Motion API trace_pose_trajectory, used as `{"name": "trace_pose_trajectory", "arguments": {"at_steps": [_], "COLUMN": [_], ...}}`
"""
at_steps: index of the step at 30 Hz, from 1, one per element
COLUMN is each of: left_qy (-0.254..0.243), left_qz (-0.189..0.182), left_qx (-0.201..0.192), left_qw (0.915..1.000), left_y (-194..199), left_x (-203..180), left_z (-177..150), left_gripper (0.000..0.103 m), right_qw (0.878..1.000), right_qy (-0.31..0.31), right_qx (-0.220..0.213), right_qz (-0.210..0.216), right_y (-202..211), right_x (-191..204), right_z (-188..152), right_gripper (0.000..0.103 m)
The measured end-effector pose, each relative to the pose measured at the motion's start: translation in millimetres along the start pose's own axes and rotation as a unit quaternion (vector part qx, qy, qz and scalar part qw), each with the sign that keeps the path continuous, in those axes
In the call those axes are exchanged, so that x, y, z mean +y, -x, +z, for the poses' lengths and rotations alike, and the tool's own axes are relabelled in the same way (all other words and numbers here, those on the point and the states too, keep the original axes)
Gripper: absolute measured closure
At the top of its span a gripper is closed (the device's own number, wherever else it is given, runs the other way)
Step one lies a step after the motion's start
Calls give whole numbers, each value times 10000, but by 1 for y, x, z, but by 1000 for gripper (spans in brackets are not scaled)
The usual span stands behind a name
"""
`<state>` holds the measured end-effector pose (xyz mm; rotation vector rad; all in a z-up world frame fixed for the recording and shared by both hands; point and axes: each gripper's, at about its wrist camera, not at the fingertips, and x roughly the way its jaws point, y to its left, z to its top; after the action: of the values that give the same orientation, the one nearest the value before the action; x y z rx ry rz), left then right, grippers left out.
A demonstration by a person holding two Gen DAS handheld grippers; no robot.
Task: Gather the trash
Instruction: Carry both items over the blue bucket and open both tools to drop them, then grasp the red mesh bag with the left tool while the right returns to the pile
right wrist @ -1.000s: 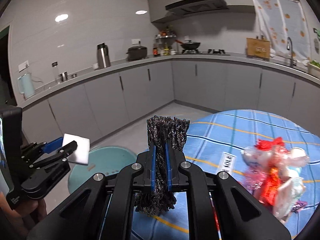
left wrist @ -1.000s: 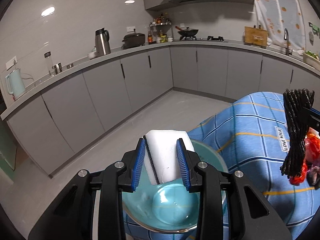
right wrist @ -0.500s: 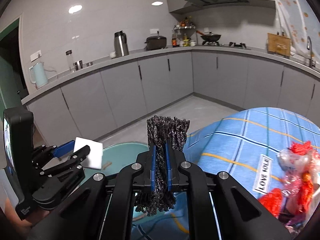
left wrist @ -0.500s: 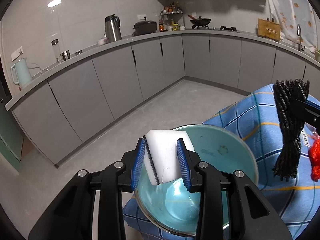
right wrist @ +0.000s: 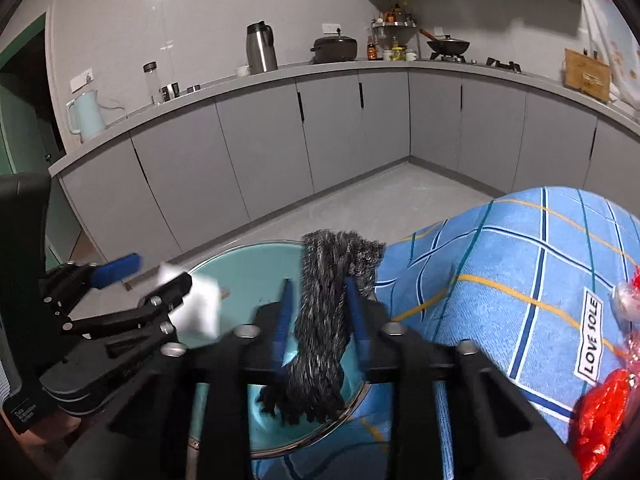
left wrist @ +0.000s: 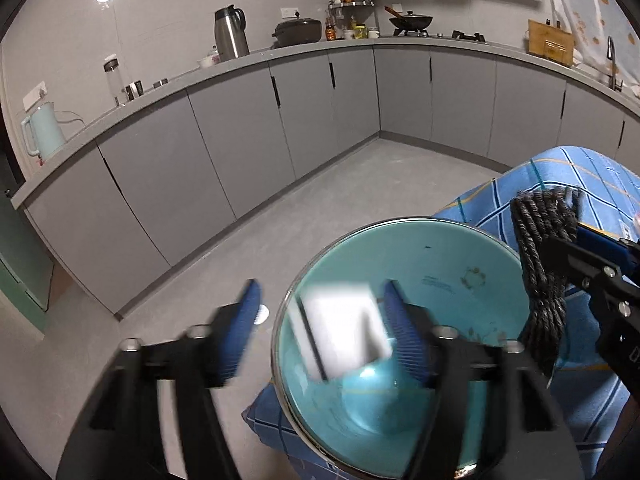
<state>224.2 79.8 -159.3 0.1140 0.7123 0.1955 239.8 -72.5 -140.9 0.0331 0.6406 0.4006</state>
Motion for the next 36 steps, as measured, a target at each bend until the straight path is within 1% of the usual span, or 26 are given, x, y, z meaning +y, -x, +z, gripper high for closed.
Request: {"name": "trace_pose_trajectory", "arguments": {"at_steps": [1,2,3,5,8,12,16,17,20,23,25,30,33,36], "left_qy": [-6,-14,-28,-11,19,52,53,44,-21,-98,-188,-513,-790,-1028], "left_qz": [2,-1,47,111,183,196,144,100,-23,-230,-350,-774,-1064,-1325], "left_qx": [-4,-2,2,-26,-30,-119,-259,-288,-345,-410,-458,-566,-623,-679], "left_qw": [10000,10000,10000,9999,9998,9997,9995,9995,9994,9988,9982,9941,9892,9835], "left_y": [1,1,1,1,4,12,25,28,36,48,55,74,85,96], "left_x": [-1,-1,0,1,5,8,3,0,-10,-26,-40,-83,-118,-149], "left_z": [0,0,-1,-1,1,2,5,6,7,7,9,6,3,-1], "left_gripper": [37,36,31,26,25,21,19,18,17,17,16,16,16,16], "right_qw": [10000,10000,10000,9998,9997,9996,9988,9984,9971,9935,9904,9773,9650,9554], "right_qy": [-28,-54,-81,-166,-214,-236,-379,-367,-322,-338,-361,-691,-1019,-1258], "right_qx": [4,-19,-39,-68,-108,-143,-141,-187,-275,-390,-471,-664,-789,-876], "right_qz": [-2,-17,-2,13,-14,-77,-269,-379,-626,-1014,-1246,-1890,-2284,-2525], "right_y": [0,1,3,8,14,26,45,54,72,100,115,165,196,217], "right_x": [0,-2,-4,-8,-11,-17,-28,-30,-37,-51,-60,-97,-124,-143], "right_z": [-1,-2,-2,-3,-3,-7,-11,-13,-16,-23,-27,-48,-65,-77], "right_gripper": [69,61,54,53,51,48,47,45,45,45,43,40,37,36]}}
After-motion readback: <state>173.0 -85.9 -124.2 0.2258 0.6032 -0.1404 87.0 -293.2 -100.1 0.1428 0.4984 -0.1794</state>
